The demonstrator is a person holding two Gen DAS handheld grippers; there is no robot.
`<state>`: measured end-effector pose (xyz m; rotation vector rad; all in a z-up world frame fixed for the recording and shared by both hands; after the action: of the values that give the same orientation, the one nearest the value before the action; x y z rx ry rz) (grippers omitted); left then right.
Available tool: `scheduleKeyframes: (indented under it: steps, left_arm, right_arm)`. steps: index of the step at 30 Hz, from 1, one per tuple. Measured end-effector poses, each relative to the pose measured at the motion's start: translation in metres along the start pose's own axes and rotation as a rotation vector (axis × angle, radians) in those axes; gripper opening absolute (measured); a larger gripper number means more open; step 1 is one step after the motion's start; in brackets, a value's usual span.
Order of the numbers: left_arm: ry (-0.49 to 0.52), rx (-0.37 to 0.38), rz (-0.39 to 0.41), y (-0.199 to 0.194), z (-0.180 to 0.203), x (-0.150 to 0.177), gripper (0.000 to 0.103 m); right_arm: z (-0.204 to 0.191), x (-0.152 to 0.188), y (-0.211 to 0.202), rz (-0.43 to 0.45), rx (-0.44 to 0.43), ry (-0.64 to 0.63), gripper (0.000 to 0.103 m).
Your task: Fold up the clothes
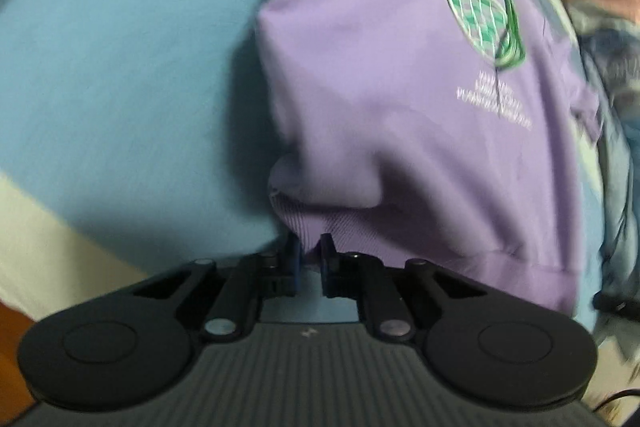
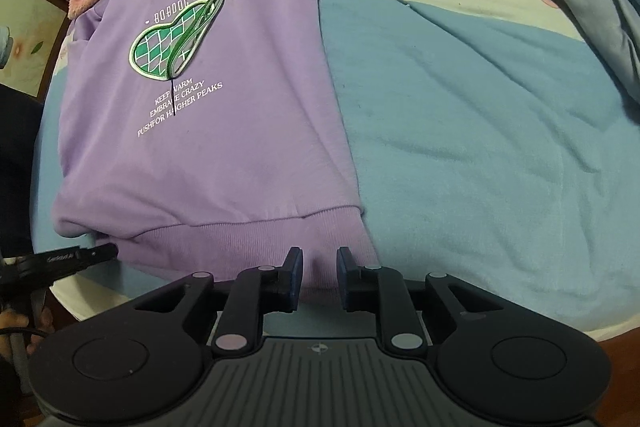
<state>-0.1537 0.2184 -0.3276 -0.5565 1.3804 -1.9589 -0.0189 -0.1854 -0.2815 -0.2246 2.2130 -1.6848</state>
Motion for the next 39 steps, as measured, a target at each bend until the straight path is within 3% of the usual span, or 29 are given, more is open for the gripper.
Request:
scheduleKeyframes:
  steps: [4,7,10,12,14,15,16,18,20,21,25,29,32,34,35,36,39]
  left_arm:
    - [-0.123,0.126,0.022,-0.058,-0.018,0.026,0.009]
    - [-0.155,0.157,0.003,-0.107,-0.036,0.052,0.010]
    - [-0.199,0.050,-0.026,-0.117,-0.062,0.075,0.010]
    - [-0.227,-0.073,-0.071,-0.107,-0.088,0.088,0.010]
    - [-0.218,-0.181,-0.120,-0.099,-0.106,0.101,0.010]
    - [-0.197,-0.195,-0.129,-0.097,-0.102,0.101,0.012]
    - [-0.178,-0.207,-0.137,-0.096,-0.098,0.102,0.016]
    - [-0.150,-0.173,-0.120,-0.088,-0.068,0.087,0.059]
    - [-0.096,-0.147,-0.070,-0.089,-0.043,0.072,0.083]
    - [-0.050,-0.135,-0.037,-0.089,-0.026,0.063,0.090]
    - [0.095,-0.080,0.017,-0.079,0.047,0.030,0.096]
    - [0.199,-0.032,0.036,-0.080,0.103,0.018,0.098]
    - [0.224,0.018,0.002,-0.080,0.129,0.020,0.099]
    - [0.223,0.014,-0.012,-0.076,0.137,0.022,0.099]
    - [0.223,0.012,-0.019,-0.074,0.141,0.023,0.099]
    - [0.223,0.010,-0.026,-0.071,0.145,0.024,0.099]
    - [0.223,0.004,-0.046,-0.065,0.156,0.027,0.099]
  right_arm:
    - [-0.004,-0.006,0.000,0.010,-0.009,-0.012,0.019]
    - [-0.004,-0.006,0.003,0.011,-0.011,-0.007,0.019]
    - [-0.002,-0.006,0.008,0.004,-0.005,0.010,0.019]
    - [0.001,-0.009,0.010,0.012,-0.005,0.025,0.019]
    - [0.006,-0.016,0.007,0.048,0.008,0.033,0.019]
    - [0.011,-0.021,0.004,0.079,0.018,0.041,0.020]
    - [0.020,-0.029,0.000,0.118,0.028,0.054,0.021]
    - [0.046,-0.050,-0.008,0.207,0.071,0.117,0.035]
    - [0.077,-0.071,-0.015,0.297,0.117,0.202,0.041]
    - [0.096,-0.083,-0.018,0.342,0.137,0.262,0.043]
    - [0.169,-0.123,-0.010,0.449,0.125,0.532,0.049]
    - [0.222,-0.155,0.017,0.486,0.129,0.731,0.050]
    - [0.254,-0.161,0.050,0.481,0.028,0.942,0.048]
    - [0.260,-0.162,0.075,0.463,-0.078,1.042,0.038]
    - [0.260,-0.163,0.084,0.453,-0.088,1.051,0.024]
    - [0.260,-0.165,0.089,0.452,-0.078,1.027,0.016]
    - [0.255,-0.171,0.076,0.510,-0.065,0.938,0.013]
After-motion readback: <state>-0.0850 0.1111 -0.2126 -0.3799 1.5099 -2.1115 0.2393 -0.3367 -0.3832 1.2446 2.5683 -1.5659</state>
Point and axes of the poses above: each gripper's, at about its wrist camera, not at the fingertips, and y roughly the way its jaws point, z to its right, x to its underside, the point moved 4 cm from there along y, roughly the way its jaws point, and after that the axes turned 13 degrees about -y, right-handed, at the moved point
